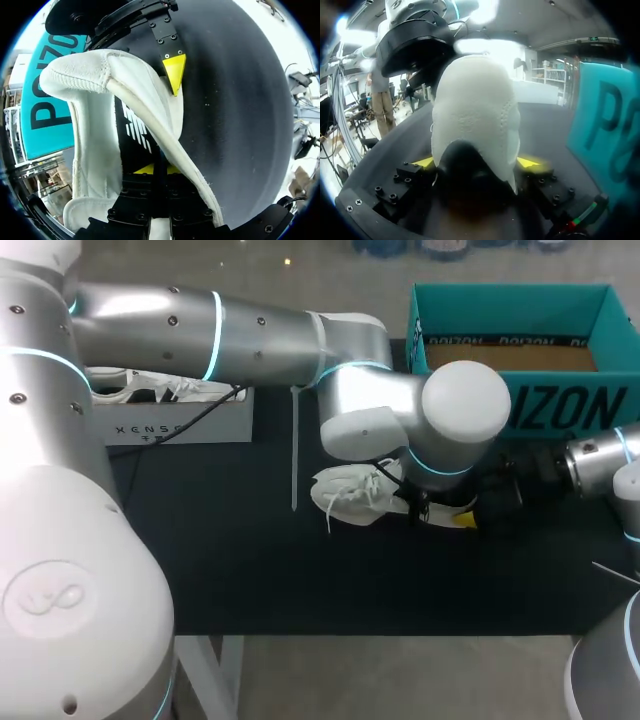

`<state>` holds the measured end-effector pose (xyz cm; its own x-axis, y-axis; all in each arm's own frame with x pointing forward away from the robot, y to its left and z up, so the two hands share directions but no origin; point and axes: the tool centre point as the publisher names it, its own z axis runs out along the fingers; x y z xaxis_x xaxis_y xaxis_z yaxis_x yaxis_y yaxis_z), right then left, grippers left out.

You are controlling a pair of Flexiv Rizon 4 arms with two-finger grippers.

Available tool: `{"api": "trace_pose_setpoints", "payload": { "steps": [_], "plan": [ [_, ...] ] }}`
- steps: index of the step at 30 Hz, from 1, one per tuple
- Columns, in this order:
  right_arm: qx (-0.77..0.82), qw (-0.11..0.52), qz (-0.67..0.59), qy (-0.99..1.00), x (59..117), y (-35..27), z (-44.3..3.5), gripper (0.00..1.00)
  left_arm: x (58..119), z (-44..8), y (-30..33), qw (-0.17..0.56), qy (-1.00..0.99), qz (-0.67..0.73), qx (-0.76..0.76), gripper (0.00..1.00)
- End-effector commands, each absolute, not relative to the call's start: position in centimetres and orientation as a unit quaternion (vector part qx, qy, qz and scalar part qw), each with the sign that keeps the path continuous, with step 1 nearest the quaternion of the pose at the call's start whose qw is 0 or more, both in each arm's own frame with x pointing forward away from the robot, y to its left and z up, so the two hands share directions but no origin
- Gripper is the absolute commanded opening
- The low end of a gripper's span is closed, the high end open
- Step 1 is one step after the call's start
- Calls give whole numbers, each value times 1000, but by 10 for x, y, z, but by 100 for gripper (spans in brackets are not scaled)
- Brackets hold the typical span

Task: Take the shoe out of the shoebox, open the shoe tongue, remove and reinsert the insole, then place the shoe into the shoebox

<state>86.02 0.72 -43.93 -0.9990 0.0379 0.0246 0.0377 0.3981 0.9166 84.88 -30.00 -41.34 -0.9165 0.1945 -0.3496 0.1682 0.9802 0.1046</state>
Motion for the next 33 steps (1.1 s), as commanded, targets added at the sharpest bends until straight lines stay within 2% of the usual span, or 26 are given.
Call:
{"api": "trace_pose_setpoints", "payload": {
  "steps": [1, 33],
  "plan": [
    [22, -2, 548, 836, 859, 10, -448, 0, 864, -436, -303, 198, 975, 35, 90, 0],
    [22, -2, 548, 836, 859, 10, -448, 0, 835, -366, -289, 250, 967, 1, 47, 0]
  ]
}}
